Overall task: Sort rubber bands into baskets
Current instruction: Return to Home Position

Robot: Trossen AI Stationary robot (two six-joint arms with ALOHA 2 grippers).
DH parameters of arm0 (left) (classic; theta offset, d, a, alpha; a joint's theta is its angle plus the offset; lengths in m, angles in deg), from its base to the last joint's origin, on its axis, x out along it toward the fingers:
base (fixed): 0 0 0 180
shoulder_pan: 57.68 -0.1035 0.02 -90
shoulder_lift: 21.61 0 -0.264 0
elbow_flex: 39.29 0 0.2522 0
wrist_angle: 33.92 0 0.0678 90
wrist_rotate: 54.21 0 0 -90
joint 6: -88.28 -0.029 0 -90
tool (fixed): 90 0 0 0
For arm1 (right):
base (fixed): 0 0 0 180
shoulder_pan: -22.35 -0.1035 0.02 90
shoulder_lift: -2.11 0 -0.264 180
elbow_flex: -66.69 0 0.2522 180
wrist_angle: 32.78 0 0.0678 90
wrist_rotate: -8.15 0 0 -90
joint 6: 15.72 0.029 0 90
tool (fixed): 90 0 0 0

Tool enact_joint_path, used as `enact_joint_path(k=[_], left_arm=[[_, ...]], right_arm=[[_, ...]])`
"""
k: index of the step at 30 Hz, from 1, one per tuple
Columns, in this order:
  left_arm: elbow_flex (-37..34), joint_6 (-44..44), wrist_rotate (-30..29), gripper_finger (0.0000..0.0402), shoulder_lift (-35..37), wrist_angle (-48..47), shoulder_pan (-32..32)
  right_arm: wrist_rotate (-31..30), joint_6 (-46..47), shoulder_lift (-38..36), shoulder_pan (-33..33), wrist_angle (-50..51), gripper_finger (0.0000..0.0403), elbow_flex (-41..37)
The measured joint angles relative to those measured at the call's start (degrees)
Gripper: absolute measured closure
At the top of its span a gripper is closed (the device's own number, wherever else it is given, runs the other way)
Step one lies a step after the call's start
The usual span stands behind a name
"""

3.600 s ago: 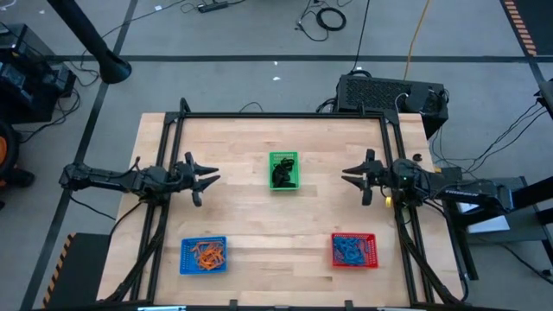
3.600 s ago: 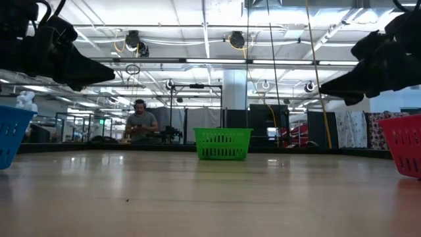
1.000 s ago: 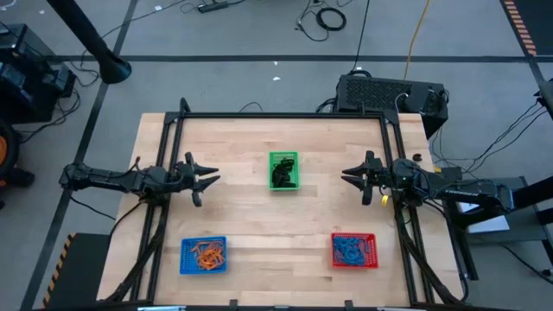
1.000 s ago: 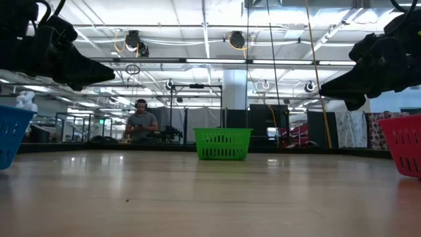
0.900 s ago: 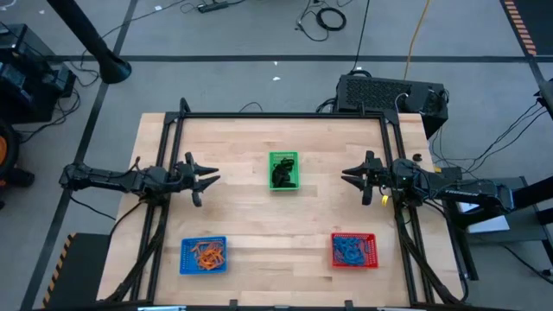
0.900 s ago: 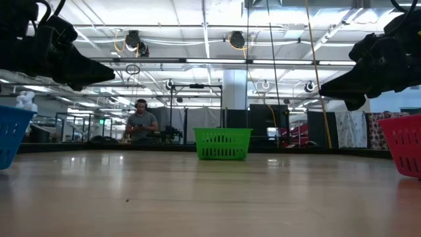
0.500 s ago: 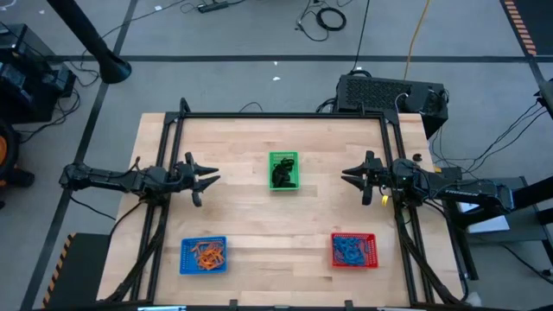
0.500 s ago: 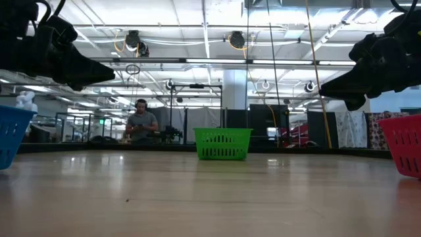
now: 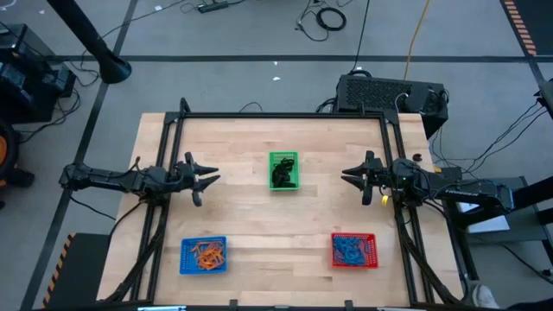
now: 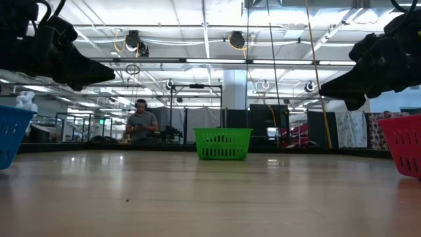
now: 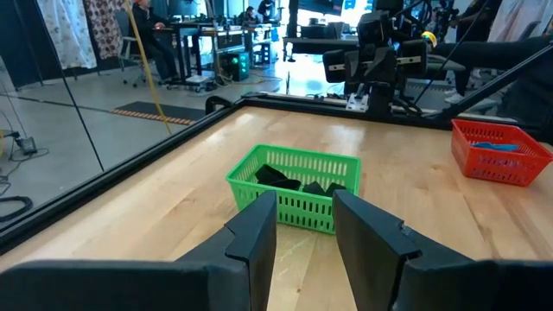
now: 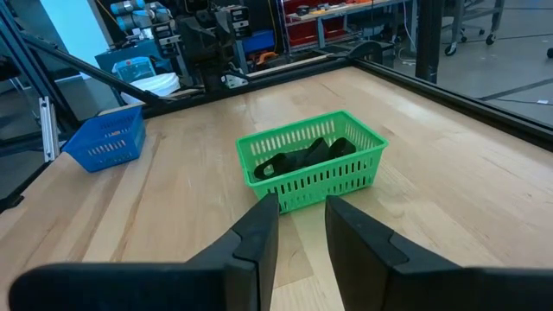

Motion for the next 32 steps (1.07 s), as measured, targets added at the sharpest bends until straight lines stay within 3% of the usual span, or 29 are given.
enact_joint_path(k=[32], left_arm=[[0.00, 0.00, 0.61, 0.0279, 0.00, 0.00, -0.02]], right_arm=[[0.01, 0.00, 0.00, 0.00, 0.00, 0.0312, 0.00]])
